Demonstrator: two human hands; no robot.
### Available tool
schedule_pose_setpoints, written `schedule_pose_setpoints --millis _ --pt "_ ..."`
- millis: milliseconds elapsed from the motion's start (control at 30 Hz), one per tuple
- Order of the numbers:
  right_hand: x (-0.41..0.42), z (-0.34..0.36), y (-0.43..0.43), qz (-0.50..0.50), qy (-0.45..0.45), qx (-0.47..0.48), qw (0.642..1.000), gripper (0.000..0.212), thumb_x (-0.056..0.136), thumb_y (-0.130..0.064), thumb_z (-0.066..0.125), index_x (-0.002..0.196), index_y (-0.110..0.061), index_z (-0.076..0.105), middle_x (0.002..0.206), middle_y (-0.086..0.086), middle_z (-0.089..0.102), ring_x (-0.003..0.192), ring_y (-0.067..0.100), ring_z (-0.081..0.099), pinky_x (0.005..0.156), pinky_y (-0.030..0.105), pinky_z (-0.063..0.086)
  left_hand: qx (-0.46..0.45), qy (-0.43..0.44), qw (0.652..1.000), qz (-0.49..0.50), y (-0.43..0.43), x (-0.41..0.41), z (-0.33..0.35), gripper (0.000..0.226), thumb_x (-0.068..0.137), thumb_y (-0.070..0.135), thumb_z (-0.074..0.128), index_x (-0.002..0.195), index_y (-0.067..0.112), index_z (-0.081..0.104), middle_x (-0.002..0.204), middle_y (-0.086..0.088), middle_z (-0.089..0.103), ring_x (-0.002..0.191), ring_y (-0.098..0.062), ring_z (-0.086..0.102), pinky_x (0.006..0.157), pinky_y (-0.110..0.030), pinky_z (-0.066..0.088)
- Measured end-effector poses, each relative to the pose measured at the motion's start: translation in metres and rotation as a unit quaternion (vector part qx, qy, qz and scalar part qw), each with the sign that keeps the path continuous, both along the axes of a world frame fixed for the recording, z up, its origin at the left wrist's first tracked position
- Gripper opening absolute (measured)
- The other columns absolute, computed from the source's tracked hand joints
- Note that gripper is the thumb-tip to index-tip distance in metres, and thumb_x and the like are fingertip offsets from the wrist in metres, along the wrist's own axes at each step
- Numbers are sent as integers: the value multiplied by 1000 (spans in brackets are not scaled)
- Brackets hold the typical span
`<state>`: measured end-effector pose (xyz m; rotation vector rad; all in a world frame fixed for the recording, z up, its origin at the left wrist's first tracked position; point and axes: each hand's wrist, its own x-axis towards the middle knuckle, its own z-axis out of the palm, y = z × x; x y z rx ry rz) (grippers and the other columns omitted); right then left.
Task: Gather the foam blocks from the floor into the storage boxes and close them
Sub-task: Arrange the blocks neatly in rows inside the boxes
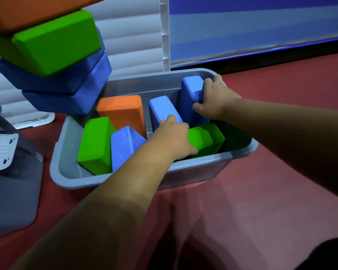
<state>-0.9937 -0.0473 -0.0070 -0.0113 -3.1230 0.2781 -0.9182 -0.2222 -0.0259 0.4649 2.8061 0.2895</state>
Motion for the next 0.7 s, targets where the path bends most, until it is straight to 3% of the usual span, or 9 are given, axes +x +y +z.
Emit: schedule_pose_setpoints --millis 67,200,333,433,500,567,633,700 --pt "2 0 -1 16 -1 15 1000 62 90 -48 64 127 -3 45 134 20 36 107 40 57 88 42 46 23 -17 999 17 1 2 0 52 76 53 79 112 21 60 111 -5 38 98 -29 53 77 -39 49" --pt "4 -8 1 18 -116 81 990 66 92 -57 59 135 -8 48 133 18 42 116 41 56 100 52 48 69 4 995 69 2 9 0 48 70 51 77 98 20 54 99 -1 54 82 -26 58 60 -33 42" --pt "5 3 1 0 -79 58 995 55 99 -53 46 120 -6 66 122 22 62 115 39 57 96 44 51 106 15 982 154 9 17 4 55 65 55 75 98 19 50 97 0 55 82 -28 61 54 -32 34" --pt "11 16 -1 -51 -102 62 992 67 102 -61 39 119 -1 64 112 20 67 109 39 62 90 41 51 126 13 974 190 14 18 6 62 63 58 76 102 18 49 101 -2 56 83 -28 60 52 -32 32" --pt "17 19 -4 -103 -171 -15 980 74 99 -69 42 117 0 61 100 18 69 93 38 71 83 44 60 137 17 968 209 16 18 6 65 62 59 76 105 17 50 104 -2 56 82 -26 59 53 -32 33" --pt "24 19 -8 -150 -240 -139 949 73 97 -69 49 115 1 56 92 20 72 74 34 76 65 45 65 147 24 962 227 20 19 5 69 63 59 77 109 15 51 105 -2 54 81 -25 57 57 -32 37" --pt "26 18 -9 -145 -256 -179 939 70 96 -67 54 117 0 55 91 19 74 69 32 76 58 43 64 164 37 954 248 24 19 4 73 63 61 77 113 14 51 104 -1 51 81 -26 55 64 -33 41" --pt "25 19 -9 -116 -245 -181 946 68 95 -65 57 119 -2 57 92 18 74 71 32 77 62 44 65 180 41 945 272 28 18 5 77 64 63 78 116 13 51 102 -1 48 82 -27 52 67 -34 42"
